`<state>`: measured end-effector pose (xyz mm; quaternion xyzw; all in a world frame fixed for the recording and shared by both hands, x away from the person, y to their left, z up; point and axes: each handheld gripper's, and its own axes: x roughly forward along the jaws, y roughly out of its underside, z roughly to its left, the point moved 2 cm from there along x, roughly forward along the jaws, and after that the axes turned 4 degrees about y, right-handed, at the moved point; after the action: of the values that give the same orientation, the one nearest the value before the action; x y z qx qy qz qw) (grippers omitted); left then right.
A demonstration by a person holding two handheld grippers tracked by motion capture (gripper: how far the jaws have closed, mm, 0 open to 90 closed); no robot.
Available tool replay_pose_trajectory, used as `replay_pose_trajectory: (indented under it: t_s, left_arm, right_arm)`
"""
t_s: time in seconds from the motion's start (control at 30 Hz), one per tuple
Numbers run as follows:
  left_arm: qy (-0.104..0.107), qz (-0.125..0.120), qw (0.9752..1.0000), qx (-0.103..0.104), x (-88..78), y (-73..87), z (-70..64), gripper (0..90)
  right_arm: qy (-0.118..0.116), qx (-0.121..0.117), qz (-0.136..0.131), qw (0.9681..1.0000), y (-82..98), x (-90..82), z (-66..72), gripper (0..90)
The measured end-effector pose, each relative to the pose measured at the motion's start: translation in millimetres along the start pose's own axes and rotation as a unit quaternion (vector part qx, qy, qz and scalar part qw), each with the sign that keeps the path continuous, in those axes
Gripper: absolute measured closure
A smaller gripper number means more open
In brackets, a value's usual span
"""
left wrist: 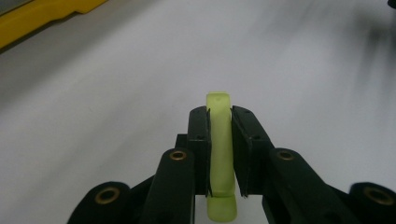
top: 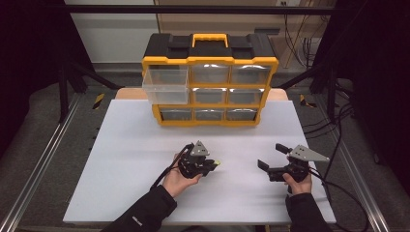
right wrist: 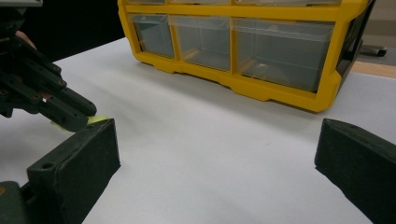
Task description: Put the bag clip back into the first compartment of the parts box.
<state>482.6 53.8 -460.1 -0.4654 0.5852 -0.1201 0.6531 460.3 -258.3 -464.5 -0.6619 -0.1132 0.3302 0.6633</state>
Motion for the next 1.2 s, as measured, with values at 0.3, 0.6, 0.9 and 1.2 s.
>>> replay_pose_trajectory:
  t_s: [0.3,0.6,0.9,1.2]
  left_arm:
    - [-0.003,-0.017,0.9998,-0.007,-17.0,-5.7,3.5,77.6]
    - [-0.014,-0.028,0.9995,-0.009,-30.9,-9.7,6.1,77.6]
    - [-0.023,-0.038,0.9989,-0.010,-46.4,-12.7,9.3,77.6]
    - [-0.034,-0.052,0.9980,-0.008,-61.4,-16.5,12.0,77.6]
  right_arm:
    - [0.000,0.001,0.001,1.0000,0.1,0.2,0.3,0.4]
    - [-0.001,0.000,0.001,1.0000,0.0,0.0,0.0,0.4]
    - [0.000,0.001,0.002,1.0000,0.1,0.4,0.1,0.4]
    - [0.000,0.001,0.002,1.0000,0.2,0.6,0.2,0.4]
